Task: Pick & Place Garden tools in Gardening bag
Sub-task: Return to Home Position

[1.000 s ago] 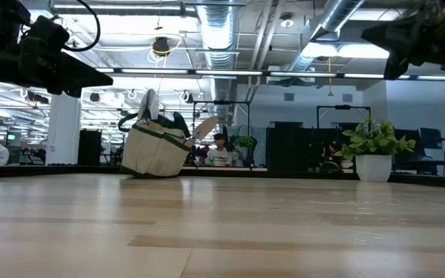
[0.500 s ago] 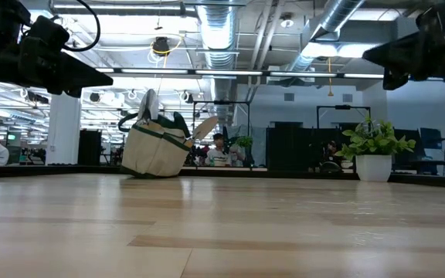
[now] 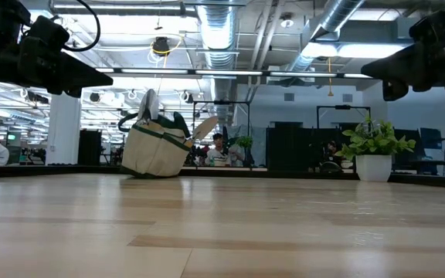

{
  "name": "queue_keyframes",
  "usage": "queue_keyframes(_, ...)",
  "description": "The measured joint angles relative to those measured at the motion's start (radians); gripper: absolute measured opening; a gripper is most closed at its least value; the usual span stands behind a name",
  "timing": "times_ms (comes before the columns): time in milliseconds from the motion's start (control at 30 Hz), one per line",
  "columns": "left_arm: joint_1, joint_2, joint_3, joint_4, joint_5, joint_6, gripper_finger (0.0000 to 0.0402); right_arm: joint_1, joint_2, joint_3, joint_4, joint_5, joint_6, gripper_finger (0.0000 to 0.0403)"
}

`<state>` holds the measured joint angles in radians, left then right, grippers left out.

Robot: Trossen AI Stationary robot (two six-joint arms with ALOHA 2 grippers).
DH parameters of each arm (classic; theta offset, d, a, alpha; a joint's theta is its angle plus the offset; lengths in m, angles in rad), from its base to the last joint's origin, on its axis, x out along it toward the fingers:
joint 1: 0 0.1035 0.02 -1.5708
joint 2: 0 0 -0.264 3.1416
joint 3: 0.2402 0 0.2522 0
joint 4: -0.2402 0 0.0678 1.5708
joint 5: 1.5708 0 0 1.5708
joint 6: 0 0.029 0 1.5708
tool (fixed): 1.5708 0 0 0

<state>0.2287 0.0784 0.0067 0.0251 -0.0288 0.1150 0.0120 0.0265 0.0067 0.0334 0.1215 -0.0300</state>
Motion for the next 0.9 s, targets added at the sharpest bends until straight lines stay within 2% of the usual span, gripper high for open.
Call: queue_keyframes(900,0.0,0.0,0.0,0.01,0.0,0.0,0.0008,0.0,0.0,-0.001,0.0,-0.001,0.031,0.0)
